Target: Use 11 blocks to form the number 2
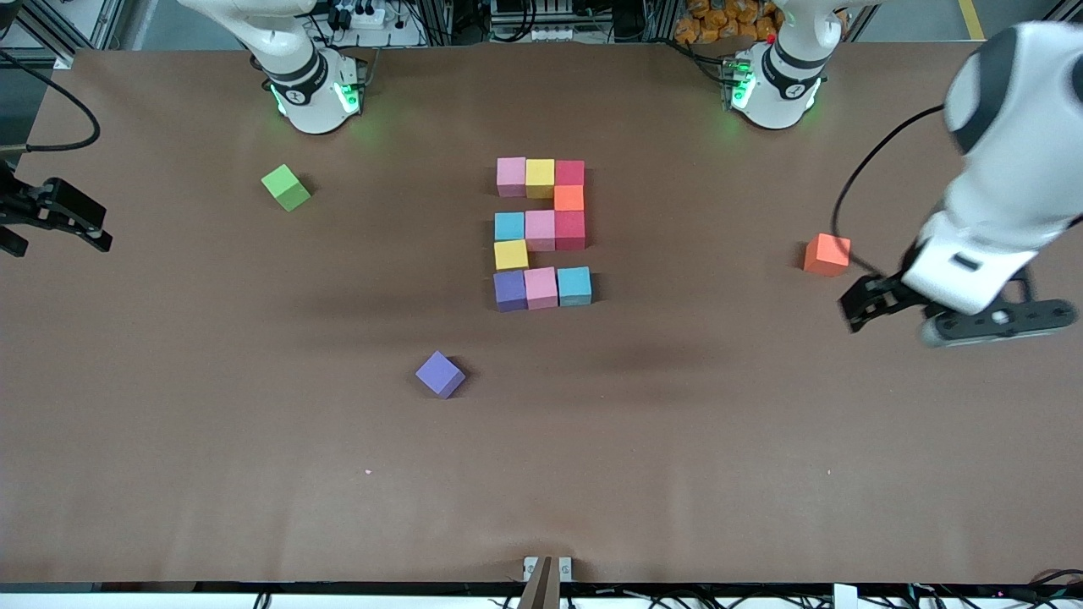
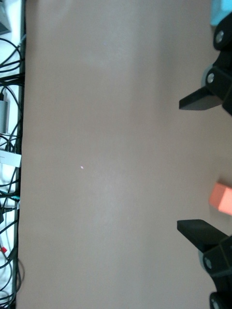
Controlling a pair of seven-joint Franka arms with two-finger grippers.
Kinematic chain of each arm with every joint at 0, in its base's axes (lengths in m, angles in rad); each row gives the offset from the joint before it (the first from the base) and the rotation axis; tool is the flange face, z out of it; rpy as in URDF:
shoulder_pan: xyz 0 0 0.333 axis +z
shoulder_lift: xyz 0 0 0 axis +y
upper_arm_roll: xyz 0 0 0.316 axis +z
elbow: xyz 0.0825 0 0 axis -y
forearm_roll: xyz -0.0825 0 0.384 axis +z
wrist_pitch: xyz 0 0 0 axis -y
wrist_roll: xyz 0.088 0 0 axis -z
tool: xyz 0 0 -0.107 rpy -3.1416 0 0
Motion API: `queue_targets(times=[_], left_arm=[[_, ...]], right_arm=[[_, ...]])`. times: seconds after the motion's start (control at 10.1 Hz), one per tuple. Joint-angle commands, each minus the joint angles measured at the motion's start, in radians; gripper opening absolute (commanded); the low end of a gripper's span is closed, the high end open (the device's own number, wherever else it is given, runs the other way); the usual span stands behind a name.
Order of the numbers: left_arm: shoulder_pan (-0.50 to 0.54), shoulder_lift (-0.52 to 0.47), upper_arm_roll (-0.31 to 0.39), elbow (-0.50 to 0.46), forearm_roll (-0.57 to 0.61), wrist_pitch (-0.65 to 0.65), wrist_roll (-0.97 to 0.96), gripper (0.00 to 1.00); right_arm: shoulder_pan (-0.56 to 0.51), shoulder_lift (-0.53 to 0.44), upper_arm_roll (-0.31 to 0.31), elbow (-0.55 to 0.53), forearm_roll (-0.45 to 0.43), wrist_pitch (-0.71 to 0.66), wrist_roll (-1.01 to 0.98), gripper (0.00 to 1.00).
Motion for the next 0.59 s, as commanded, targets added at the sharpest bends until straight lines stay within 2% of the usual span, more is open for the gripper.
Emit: queue_targets(times=[0.0,0.2,0.5], left_arm=[[-0.013,-0.091,0.107,-0.036,-0.116,-0.052,0.149,1.00],[-0.085,-0.114,0.210,-0.022,-0.118,-0.115,0.144,1.00],[-0.096,-0.118,0.229,0.012,-0.126,-0.225,0.143,1.00]], right_arm=[[-0.008,-0.008,0.005,-0.004,0.004,0.003,-0.007,1.00],[-0.008,-0.008,0.005,-0.004,0.004,0.003,-0.007,1.00],[-0.008,-0.008,0.005,-0.005,0.004,0.004,-0.009,1.00]])
